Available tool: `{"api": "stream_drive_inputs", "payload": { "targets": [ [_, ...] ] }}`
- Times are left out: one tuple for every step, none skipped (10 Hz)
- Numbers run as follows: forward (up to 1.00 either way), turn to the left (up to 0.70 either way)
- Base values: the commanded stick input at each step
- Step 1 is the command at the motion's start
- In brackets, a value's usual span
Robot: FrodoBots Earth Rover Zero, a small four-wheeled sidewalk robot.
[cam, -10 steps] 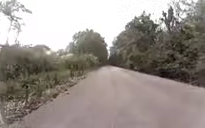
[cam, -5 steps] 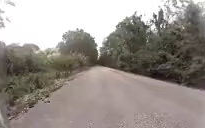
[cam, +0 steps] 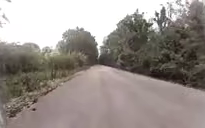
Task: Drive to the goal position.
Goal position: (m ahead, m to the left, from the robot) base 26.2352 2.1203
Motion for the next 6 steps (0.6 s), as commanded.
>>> {"api": "stream_drive_inputs", "payload": {
  "targets": [
    [0.7,0.0],
    [0.7,0.0],
    [0.7,0.0],
    [0.7,0.0],
    [0.7,0.0],
    [0.7,0.0]
  ]
}}
